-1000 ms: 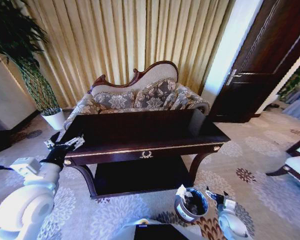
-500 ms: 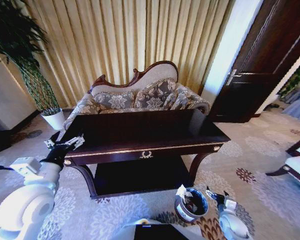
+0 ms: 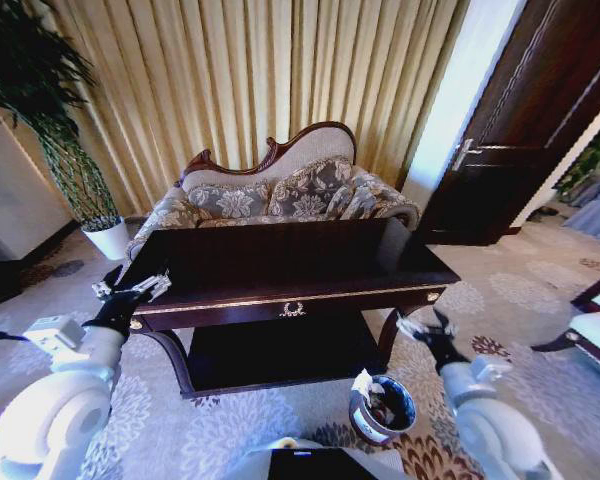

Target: Move to the front of the table and place the trash on the table into the trash bin.

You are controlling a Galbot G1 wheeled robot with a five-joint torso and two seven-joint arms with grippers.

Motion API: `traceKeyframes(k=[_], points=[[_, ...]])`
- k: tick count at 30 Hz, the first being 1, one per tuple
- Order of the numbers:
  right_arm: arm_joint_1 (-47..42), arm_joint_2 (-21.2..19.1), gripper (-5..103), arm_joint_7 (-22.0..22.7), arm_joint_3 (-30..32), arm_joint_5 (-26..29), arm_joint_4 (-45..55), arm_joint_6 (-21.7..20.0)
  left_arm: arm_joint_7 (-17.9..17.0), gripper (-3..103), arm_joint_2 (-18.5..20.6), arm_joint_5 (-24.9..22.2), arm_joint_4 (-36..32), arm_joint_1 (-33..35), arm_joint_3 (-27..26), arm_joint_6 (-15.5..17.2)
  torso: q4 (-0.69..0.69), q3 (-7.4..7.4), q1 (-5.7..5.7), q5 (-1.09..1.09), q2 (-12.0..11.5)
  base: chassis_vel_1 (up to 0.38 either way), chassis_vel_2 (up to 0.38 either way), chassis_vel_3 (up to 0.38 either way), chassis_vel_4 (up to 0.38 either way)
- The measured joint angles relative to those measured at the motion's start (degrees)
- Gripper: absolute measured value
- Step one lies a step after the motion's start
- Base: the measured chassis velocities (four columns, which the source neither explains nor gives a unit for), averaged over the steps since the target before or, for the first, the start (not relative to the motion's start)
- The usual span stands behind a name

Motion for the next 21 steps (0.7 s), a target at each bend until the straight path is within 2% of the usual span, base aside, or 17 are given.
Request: traceKeyframes(k=[6,21], points=[[0.2,-1.1,100,1.4,-0.7,-0.2,2.2,-2.2,-0.1,100,-0.1,0.0,0.0,-0.1,0.9,0.1,-0.01,0.00,0.00,0.03,0.0,0.000,0.000,0.000,0.000],[-0.4,-2.1,100,1.5,-1.1,1.9,1.4,-3.4,0.4,100,0.0,-1.1,0.0,-0.2,2.0,0.2,-0.01,0.01,0.02,0.02,0.0,0.010,-0.012,-0.012,0.013]])
